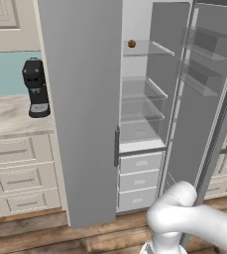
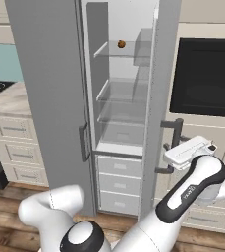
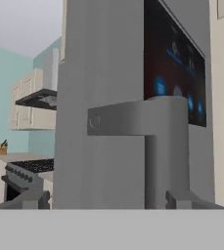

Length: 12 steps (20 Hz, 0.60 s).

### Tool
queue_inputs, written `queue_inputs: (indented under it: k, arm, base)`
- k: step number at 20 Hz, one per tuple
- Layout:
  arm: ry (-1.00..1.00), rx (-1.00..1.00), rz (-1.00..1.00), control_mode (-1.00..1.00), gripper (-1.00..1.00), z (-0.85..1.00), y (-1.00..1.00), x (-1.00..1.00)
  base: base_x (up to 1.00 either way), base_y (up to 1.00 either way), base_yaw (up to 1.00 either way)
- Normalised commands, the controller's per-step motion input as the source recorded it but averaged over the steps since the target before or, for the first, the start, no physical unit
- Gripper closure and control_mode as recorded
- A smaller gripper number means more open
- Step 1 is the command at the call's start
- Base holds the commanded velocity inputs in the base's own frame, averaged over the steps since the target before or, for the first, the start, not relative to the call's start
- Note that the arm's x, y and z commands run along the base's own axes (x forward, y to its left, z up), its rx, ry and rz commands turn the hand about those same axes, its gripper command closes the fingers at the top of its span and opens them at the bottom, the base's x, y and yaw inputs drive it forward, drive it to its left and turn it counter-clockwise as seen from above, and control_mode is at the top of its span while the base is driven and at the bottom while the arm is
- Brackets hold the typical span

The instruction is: There's a fish in the fridge that needs to be moved to the freezer for freezing. Pick up the fish from the fridge, place it on any shelf in the freezer, and close the fridge and freezer doors when done.

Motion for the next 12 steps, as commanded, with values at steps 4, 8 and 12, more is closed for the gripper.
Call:
queue_inputs:
  k: [4, 8, 12]
  arm:
    - [-0.07, 0.0, 0.0, -1.0, -1.0, 0.0, -0.3, 0.01]
    - [-0.02, 0.0, 0.0, -1.0, -1.0, -0.05, -0.15, 0.16]
    - [0.0, 0.0, 0.01, -1.0, -1.0, -0.09, -0.09, 0.29]
  base:
    - [0.0, 0.0, 0.0]
    - [0.0, 0.0, 0.0]
    - [0.0, 0.0, 0.0]
